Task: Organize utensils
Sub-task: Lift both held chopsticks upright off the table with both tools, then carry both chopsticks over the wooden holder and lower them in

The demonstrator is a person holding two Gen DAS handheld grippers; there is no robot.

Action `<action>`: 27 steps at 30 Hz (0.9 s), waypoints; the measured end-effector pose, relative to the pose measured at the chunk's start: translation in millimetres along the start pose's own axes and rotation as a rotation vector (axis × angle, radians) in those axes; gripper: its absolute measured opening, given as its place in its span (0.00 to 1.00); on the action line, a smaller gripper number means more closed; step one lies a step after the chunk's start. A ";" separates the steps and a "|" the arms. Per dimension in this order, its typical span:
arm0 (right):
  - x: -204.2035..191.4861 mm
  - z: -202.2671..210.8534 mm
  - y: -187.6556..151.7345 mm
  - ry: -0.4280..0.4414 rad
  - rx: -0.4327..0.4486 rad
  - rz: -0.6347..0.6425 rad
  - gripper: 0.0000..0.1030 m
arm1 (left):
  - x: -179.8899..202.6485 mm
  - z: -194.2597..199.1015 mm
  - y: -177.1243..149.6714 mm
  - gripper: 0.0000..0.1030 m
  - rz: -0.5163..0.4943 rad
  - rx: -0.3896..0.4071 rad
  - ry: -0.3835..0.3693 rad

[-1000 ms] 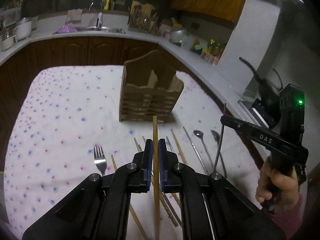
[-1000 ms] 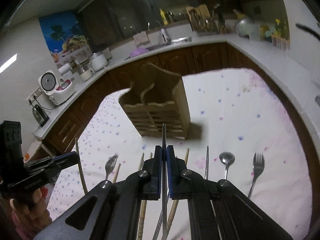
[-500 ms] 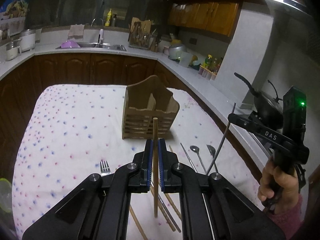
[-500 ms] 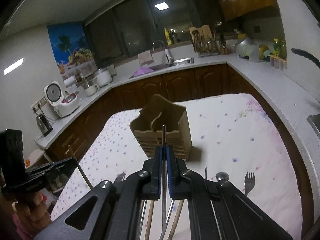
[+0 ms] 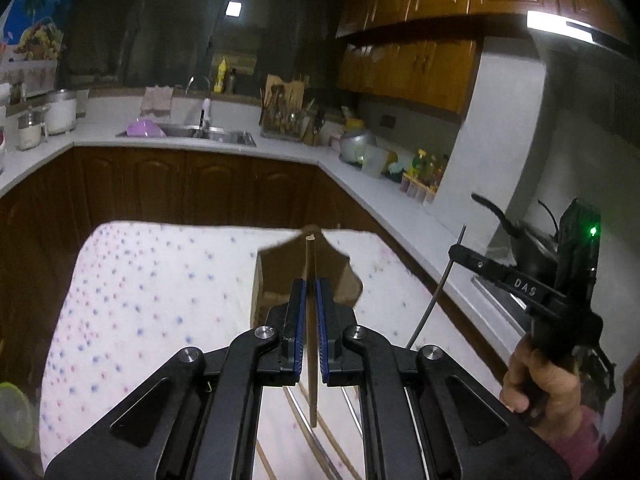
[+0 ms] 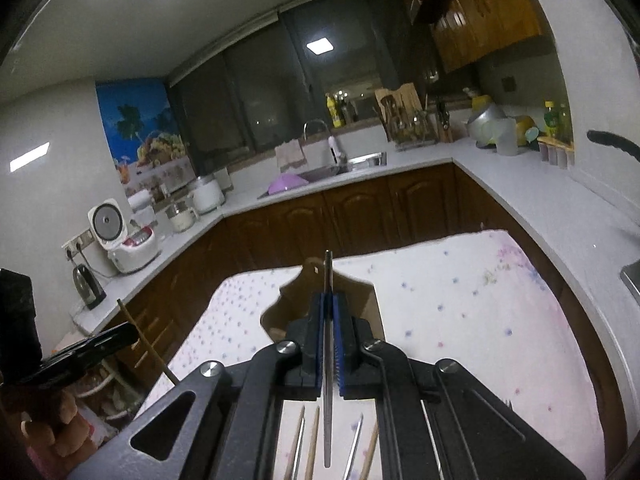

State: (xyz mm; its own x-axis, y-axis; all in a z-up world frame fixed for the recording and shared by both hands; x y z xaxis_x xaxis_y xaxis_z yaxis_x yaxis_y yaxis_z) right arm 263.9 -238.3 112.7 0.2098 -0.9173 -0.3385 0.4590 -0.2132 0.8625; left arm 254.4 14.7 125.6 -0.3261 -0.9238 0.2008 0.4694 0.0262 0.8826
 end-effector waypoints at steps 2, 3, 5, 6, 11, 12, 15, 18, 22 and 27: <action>-0.3 -5.5 6.5 0.002 0.014 -0.002 0.05 | -2.7 -2.6 10.8 0.04 -0.005 0.016 0.009; -0.4 -9.1 11.5 -0.002 0.027 0.000 0.05 | -4.4 -4.0 17.5 0.04 -0.005 0.027 0.010; 0.3 -16.0 22.7 -0.004 0.052 -0.007 0.05 | -7.2 -6.1 31.2 0.04 -0.008 0.057 0.020; 1.2 -18.4 27.1 -0.006 0.063 -0.008 0.05 | -9.9 -8.2 40.2 0.04 -0.009 0.076 0.027; 6.0 -41.5 56.3 -0.019 0.118 -0.021 0.05 | -23.3 -25.6 80.9 0.04 0.004 0.145 0.052; 7.3 -46.7 61.9 -0.026 0.131 -0.022 0.05 | -25.8 -31.2 87.6 0.04 0.005 0.155 0.062; 14.0 -64.8 73.8 -0.036 0.151 -0.036 0.05 | -34.9 -48.0 102.3 0.04 0.023 0.178 0.091; 21.2 -84.2 74.3 -0.050 0.160 -0.043 0.05 | -46.3 -71.8 106.6 0.04 0.055 0.187 0.114; 35.1 -109.7 56.4 -0.054 0.149 -0.066 0.05 | -60.6 -106.3 93.7 0.04 0.108 0.177 0.132; 49.5 -128.5 28.6 -0.048 0.141 -0.104 0.05 | -67.6 -142.2 60.9 0.04 0.154 0.132 0.144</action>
State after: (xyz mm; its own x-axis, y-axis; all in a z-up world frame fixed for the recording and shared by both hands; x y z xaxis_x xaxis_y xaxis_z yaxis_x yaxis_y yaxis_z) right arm 398.3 -246.6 72.2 0.1241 -0.9022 -0.4131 0.3497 -0.3499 0.8691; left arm 421.7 24.4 105.3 -0.1342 -0.9497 0.2828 0.3899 0.2118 0.8962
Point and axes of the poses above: each gripper's, at about its wrist camera, not at the fingertips, and z roughly against the way its jaws point, x to its right, y to its top, the point moved 3 cm from there along -z, roughly the way its jaws point, and after that the axes turned 3 degrees about -z, right-handed, at the moved point
